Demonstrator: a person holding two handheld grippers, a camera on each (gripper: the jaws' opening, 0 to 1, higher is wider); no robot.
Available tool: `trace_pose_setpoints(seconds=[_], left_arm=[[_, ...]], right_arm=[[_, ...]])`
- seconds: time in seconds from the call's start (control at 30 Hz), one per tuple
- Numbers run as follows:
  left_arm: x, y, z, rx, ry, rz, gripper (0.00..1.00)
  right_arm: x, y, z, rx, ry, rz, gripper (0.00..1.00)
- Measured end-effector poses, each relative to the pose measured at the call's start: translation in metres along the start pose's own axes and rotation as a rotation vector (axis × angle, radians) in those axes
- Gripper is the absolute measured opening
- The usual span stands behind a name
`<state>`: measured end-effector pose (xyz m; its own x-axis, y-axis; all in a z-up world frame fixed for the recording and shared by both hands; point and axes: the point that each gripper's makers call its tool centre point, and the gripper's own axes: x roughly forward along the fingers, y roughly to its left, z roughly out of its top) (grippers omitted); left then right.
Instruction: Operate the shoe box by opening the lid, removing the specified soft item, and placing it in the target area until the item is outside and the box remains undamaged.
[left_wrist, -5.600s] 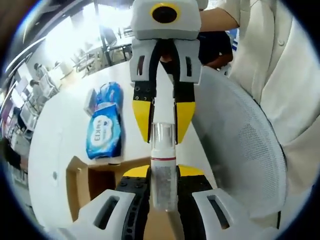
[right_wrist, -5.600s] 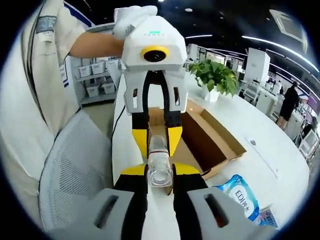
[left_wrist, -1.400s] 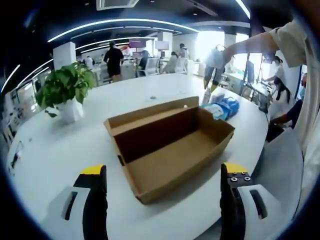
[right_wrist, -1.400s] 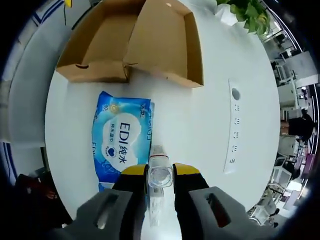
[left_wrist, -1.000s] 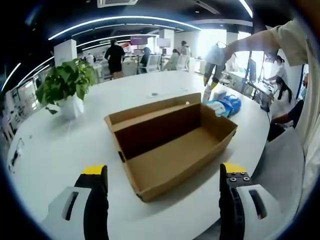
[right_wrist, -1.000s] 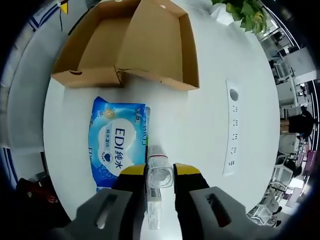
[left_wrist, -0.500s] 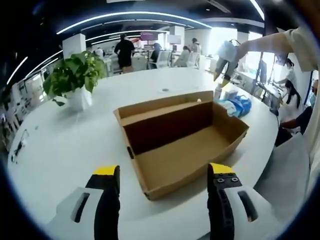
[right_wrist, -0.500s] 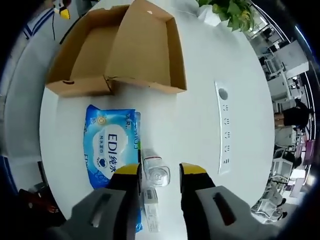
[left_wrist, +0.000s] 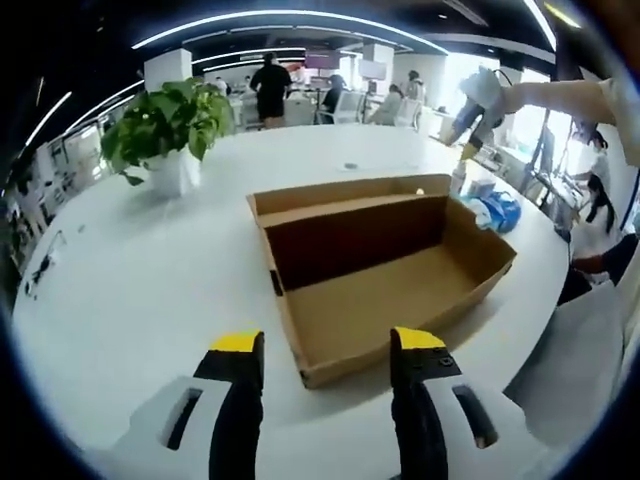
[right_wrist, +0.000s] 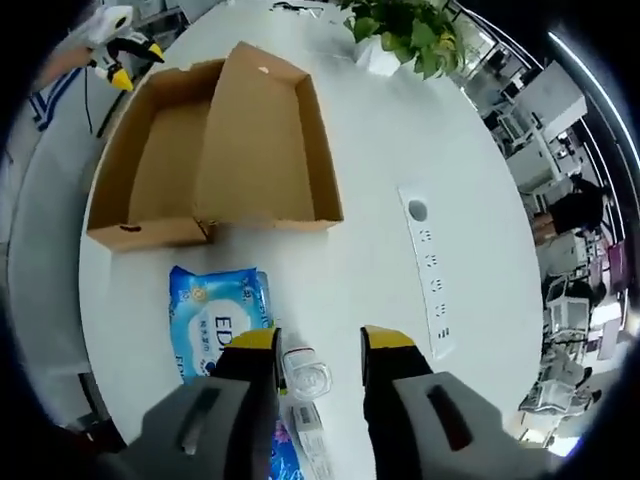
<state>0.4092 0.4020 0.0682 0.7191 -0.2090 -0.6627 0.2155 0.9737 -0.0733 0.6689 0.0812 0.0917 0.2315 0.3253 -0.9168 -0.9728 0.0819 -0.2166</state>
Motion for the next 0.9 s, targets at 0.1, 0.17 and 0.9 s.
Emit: trace_pose_setpoints(seconds=[0.1, 0.17, 0.9], left_arm=[[0.001, 0.002, -0.004, -0.022, 0.011, 0.007, 0.45], [0.002, 0.004, -0.006, -0.050, 0.017, 0.015, 0.40], [0.010, 0.019, -0.019, -0.260, 0.031, 0.086, 0.07]], right_arm=[[0.002, 0.000, 0.006, 0.051, -0.019, -0.002, 0.27], [0.004, 0.001, 0.010, 0.085, -0.028, -0.003, 0.27], [0.036, 0.001, 0.037, 0.556, -0.128, -0.018, 0.20]])
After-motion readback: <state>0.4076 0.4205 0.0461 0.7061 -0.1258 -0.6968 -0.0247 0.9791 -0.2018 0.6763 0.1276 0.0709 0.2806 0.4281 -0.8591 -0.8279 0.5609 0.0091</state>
